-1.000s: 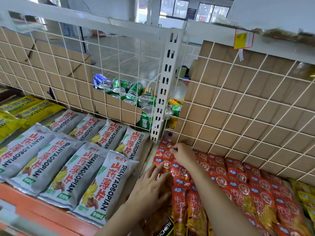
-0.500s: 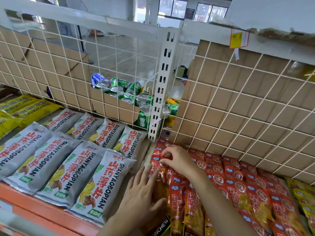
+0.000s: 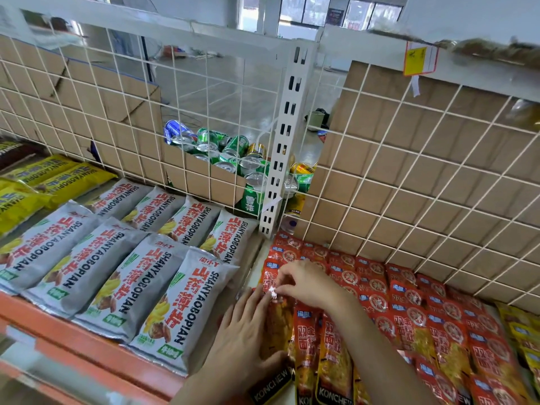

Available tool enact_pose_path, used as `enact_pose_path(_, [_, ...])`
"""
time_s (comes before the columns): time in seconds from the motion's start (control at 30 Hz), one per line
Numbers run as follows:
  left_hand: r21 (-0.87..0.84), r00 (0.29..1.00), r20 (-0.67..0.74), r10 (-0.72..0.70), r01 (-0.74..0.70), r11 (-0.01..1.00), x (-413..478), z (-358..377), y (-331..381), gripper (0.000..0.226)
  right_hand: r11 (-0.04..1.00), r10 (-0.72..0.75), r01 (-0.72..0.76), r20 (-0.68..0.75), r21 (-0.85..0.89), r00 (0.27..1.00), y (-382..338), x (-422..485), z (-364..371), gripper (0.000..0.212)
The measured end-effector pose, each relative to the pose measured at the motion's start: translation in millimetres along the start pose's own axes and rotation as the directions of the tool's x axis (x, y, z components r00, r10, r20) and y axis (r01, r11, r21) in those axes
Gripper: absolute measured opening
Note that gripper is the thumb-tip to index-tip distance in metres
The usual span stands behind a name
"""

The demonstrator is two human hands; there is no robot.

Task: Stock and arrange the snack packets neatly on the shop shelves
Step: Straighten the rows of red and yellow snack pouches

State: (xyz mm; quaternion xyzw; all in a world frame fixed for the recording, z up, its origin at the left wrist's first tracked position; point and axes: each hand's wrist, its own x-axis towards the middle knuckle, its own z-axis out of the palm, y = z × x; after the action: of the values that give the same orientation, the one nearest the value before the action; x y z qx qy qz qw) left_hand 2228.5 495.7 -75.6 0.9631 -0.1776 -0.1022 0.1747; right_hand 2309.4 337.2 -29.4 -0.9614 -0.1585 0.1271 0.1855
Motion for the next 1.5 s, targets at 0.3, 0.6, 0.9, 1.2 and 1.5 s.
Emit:
enact_pose_path(0.3, [0.069,0.999,0.003,0.036,-0.036,0.997,-1.4,-1.1,-5.0,0.095,0.990,0.057,-0.058,0.008,0.128,0.998,-2.6,-3.1,2.4,0.023])
enact_pose_path(0.6, [0.056,0.997,-0.071,0.005,-0.001,0.998,-9.5,-1.1,-3.4,0.089,0.944,0.236,-0.184,-0.171,0.273,0.957,2.2,-6.8,3.8,0.001])
enact_pose_path(0.9, [-0.027,0.990,-0.086,0.112,-0.115,0.993,-13.8,6.2,-11.6,0.085,0.886,0.360,-0.281,-0.167,0.369,0.918,-0.8,-7.2,10.7,0.002])
enact_pose_path(1.2, [-0.064,0.965,0.006,0.261,-0.260,0.963,-11.8,7.5,-17.2,0.084,0.785,0.409,-0.321,-0.054,0.529,0.911,-4.4,-12.2,8.2,0.010])
enact_pose_path(1.5, [-0.099,0.962,0.078,0.263,-0.255,0.962,-14.9,9.5,-17.7,0.092,0.763,0.392,-0.324,-0.001,0.558,0.920,-5.4,-17.8,4.3,0.016])
